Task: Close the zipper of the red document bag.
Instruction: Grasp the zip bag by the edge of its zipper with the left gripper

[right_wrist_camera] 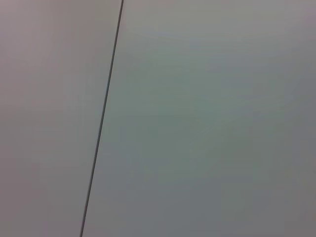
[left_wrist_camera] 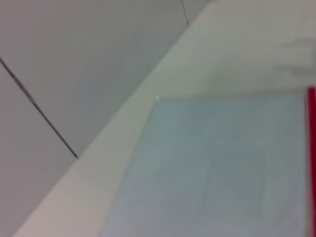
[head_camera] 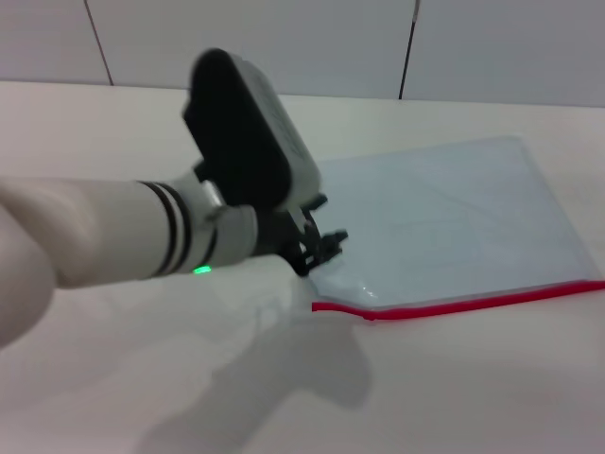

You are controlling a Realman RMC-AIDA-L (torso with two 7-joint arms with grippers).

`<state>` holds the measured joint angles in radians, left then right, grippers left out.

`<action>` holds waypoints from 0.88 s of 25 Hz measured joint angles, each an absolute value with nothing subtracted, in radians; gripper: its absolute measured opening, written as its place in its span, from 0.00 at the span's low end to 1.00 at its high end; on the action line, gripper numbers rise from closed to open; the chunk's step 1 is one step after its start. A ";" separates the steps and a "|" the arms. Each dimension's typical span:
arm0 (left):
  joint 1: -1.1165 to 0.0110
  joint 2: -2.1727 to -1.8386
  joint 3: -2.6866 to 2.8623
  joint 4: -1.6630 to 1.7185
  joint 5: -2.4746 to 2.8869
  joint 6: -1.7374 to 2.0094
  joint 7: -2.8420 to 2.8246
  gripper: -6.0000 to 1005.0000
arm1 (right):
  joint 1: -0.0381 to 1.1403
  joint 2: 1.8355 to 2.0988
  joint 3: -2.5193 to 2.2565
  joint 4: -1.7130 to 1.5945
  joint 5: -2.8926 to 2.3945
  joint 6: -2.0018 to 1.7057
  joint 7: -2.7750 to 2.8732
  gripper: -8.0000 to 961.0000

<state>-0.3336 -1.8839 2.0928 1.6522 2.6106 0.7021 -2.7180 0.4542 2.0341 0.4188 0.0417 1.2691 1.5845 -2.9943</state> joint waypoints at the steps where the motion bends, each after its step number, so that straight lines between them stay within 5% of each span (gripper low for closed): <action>1: -0.336 -1.903 2.091 1.659 2.649 0.750 -2.715 0.46 | 0.455 2.034 0.419 0.041 1.269 1.584 -2.994 0.76; 8: -0.338 -2.000 2.111 1.681 2.868 0.927 -2.667 0.46 | 0.462 2.033 0.419 0.041 1.263 1.569 -2.994 0.76; 22: -0.316 -2.003 2.209 1.736 2.871 0.982 -2.567 0.46 | 0.462 2.032 0.419 0.043 1.269 1.568 -2.994 0.76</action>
<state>-0.3155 -2.0031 2.2089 1.7358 2.8710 0.9818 -2.5670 0.4618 2.0324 0.4191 0.0428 1.2688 1.5677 -2.9943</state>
